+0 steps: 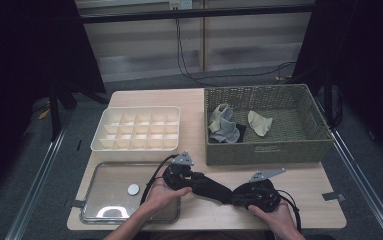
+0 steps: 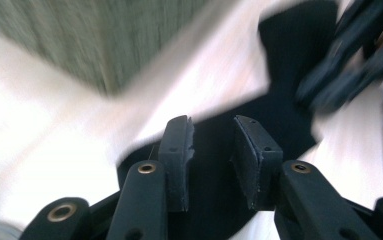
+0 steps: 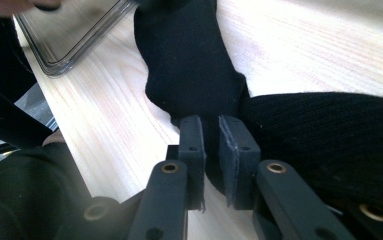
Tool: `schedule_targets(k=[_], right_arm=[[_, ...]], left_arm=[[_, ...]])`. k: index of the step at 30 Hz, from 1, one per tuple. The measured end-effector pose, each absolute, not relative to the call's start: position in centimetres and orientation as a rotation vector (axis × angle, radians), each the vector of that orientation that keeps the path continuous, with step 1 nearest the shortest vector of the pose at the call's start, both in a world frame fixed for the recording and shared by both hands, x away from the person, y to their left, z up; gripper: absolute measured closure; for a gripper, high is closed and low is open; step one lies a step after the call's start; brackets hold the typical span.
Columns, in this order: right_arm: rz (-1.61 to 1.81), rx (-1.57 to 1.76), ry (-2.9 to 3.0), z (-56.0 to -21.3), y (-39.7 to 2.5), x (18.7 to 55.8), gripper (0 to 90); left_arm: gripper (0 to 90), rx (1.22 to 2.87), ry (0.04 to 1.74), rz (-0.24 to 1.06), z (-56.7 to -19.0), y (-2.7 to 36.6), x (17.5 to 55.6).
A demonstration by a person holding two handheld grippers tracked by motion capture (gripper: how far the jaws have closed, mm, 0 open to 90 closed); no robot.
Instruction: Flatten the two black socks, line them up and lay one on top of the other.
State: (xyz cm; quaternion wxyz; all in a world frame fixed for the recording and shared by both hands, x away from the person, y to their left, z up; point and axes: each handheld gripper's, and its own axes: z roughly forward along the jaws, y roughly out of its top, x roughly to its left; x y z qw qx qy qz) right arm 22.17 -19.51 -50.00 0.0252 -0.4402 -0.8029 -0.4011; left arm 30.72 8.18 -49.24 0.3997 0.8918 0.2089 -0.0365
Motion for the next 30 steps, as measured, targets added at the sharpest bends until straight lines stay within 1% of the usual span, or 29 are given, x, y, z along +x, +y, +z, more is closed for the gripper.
schedule_targets(k=[1, 2, 4, 8, 12, 13, 14, 17, 19, 20, 25, 30], right_arm=[[-1.246, -1.361, -2.478, -49.9, -19.5, 22.2, 78.6], [-1.253, -1.362, -2.480, -49.8, -19.6, 22.1, 78.1], [-1.274, -1.369, -2.474, -49.6, -19.8, 22.2, 77.4], [-1.338, -1.391, -2.445, -49.0, -20.7, 22.1, 74.5], [-1.398, -1.439, -2.423, -48.3, -21.9, 22.3, 73.4], [-1.411, -1.454, -2.409, -48.2, -22.1, 22.4, 73.1], [-1.422, -1.461, -2.410, -48.1, -22.4, 22.6, 72.8], [-1.428, -1.504, -2.412, -48.0, -23.0, 23.3, 71.9], [-1.411, -1.530, -2.434, -48.1, -23.5, 23.8, 69.0], [-1.395, -1.550, -2.448, -48.3, -23.8, 24.1, 68.9], [-1.385, -1.623, -2.468, -48.5, -25.6, 25.2, 67.1], [-1.382, -1.692, -2.455, -49.2, -26.9, 25.9, 64.3]], left_arm=[[70.0, 2.291, 0.524, -0.093, -49.6, 8.1, 30.5], [70.4, 2.302, 0.497, -0.083, -49.7, 8.2, 30.3], [71.4, 2.304, 0.503, -0.095, -49.6, 8.3, 29.9], [71.4, 2.340, 0.477, -0.098, -49.3, 8.6, 29.4], [70.1, 2.320, 0.484, -0.105, -49.3, 9.2, 29.0], [70.2, 2.331, 0.492, -0.075, -49.2, 9.4, 29.0], [70.4, 2.309, 0.486, -0.095, -49.2, 9.5, 29.0], [72.4, 2.278, 0.492, -0.097, -48.8, 9.9, 29.3], [73.3, 2.254, 0.503, -0.093, -48.6, 10.2, 29.4], [73.9, 2.285, 0.498, -0.084, -48.4, 10.4, 29.5], [74.5, 2.256, 0.525, -0.078, -48.4, 11.2, 29.9], [75.3, 2.284, 0.511, -0.087, -48.8, 11.0, 30.0]])
